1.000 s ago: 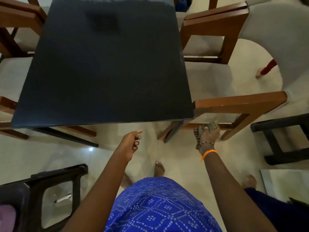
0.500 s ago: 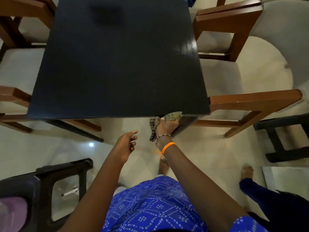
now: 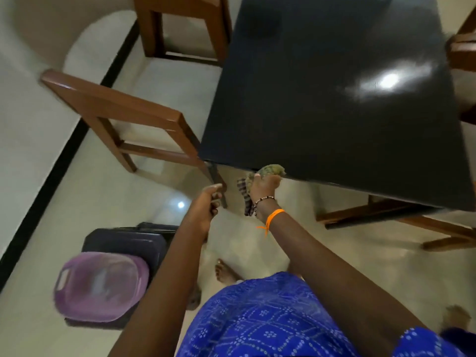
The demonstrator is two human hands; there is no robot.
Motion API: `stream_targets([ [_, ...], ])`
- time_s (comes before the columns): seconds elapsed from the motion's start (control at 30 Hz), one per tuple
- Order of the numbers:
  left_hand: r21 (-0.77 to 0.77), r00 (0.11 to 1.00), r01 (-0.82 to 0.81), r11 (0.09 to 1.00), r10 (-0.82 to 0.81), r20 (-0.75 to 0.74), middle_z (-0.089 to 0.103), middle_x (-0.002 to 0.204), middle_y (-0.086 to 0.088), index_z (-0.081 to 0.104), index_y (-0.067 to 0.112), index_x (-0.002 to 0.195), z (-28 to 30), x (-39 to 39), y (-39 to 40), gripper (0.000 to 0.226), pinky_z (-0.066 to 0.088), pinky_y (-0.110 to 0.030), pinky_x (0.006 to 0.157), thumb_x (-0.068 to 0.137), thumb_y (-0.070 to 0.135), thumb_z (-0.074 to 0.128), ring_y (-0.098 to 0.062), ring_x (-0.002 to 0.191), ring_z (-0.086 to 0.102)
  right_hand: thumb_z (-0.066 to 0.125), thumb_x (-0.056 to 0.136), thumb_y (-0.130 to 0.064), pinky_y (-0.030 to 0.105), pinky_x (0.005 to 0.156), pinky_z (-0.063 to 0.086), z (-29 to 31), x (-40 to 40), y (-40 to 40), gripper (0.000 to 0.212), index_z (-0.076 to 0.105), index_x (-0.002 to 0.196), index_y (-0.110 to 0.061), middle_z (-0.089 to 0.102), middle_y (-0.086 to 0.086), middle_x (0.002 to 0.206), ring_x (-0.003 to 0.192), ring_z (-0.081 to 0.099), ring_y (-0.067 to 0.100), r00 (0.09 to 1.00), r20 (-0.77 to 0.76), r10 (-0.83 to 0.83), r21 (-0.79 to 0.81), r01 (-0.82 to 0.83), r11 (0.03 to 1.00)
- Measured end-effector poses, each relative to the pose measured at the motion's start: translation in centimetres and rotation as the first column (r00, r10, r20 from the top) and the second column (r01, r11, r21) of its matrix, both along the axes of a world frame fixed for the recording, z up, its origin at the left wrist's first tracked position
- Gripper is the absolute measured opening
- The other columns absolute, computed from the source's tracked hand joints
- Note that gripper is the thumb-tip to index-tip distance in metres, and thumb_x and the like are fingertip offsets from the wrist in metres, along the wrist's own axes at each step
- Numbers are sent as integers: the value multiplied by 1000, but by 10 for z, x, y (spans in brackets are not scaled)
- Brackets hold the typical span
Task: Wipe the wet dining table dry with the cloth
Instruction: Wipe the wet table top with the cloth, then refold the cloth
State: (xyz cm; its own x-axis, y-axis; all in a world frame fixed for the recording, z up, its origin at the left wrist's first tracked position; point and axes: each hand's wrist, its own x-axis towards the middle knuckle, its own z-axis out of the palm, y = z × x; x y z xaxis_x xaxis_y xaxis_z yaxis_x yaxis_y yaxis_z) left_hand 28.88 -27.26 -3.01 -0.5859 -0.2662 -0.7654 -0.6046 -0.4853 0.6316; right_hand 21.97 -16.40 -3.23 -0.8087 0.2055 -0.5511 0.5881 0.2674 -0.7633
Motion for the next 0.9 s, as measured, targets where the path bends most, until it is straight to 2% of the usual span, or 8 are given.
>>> stream_targets([
  [0.1, -14, 997, -73, 997, 72, -10, 46, 69, 5, 61, 22, 92, 2, 2, -37, 16, 29, -13, 39, 91, 20, 45, -5, 52, 35, 42, 96, -10, 31, 101, 33, 6, -5, -49, 47, 28, 131, 19, 37, 27, 141, 130, 40, 36, 995, 94, 41, -36, -38, 999],
  [0.27, 6, 989, -145, 989, 145, 23, 49, 77, 2, 60, 19, 94, -4, 16, -67, 17, 26, -19, 49, 92, 20, 44, -8, 54, 35, 38, 96, -7, 18, 69, 34, 24, -14, -111, 42, 34, 133, 14, 39, 30, 140, 130, 38, 39, 939, 193, 284, -98, -269, 958],
  [0.37, 34, 979, -194, 980, 191, 72, 50, 77, 3, 58, 20, 85, -10, 22, -78, 17, 22, -20, 49, 92, 18, 42, -9, 55, 33, 38, 97, -9, 28, 96, 38, 29, -8, -143, 46, 27, 136, 14, 36, 27, 143, 131, 38, 36, 925, 175, 337, -50, -333, 941],
  [0.5, -7, 967, -227, 974, 226, 119, 47, 76, 2, 58, 19, 85, -15, 27, -98, 18, 22, -21, 51, 93, 18, 42, -10, 58, 33, 46, 93, -5, 20, 93, 28, 33, 0, -172, 57, 20, 142, 7, 33, 22, 146, 132, 37, 34, 904, 11, 428, -28, -428, 903],
  [0.57, -77, 964, -205, 976, 215, 155, 49, 80, 2, 60, 17, 95, -14, 25, -108, 13, 25, -22, 52, 90, 21, 48, -10, 62, 36, 51, 89, -8, 31, 109, 29, 36, -16, -181, 59, 26, 142, -2, 34, 21, 145, 132, 36, 35, 856, -91, 509, 34, -508, 861],
  [0.67, -111, 957, -227, 968, 243, 158, 51, 82, 4, 56, 15, 103, -7, 11, -124, 17, 29, -22, 55, 89, 22, 50, -11, 67, 43, 47, 89, -15, 46, 104, 41, 48, -48, -191, 45, 42, 132, -7, 43, 20, 137, 121, 48, 36, 848, -103, 520, -70, -527, 847],
  [0.77, -15, 945, -325, 946, 326, 36, 53, 80, 2, 59, 16, 89, 5, -16, -139, 18, 36, -20, 59, 94, 22, 43, -12, 67, 48, 48, 88, -8, 41, 103, 42, 55, -64, -189, 42, 43, 129, -8, 48, 18, 133, 119, 51, 33, 747, -171, 643, -151, -665, 732],
  [0.9, 130, 927, -313, 941, 332, -173, 68, 69, 4, 64, 17, 87, 23, -49, -155, 35, 48, -26, 71, 95, 40, 39, -13, 73, 61, 51, 90, -10, 41, 105, 40, 54, -79, -191, 36, 51, 125, -2, 51, 24, 126, 119, 50, 35, 532, -181, 827, 12, -840, 543],
])
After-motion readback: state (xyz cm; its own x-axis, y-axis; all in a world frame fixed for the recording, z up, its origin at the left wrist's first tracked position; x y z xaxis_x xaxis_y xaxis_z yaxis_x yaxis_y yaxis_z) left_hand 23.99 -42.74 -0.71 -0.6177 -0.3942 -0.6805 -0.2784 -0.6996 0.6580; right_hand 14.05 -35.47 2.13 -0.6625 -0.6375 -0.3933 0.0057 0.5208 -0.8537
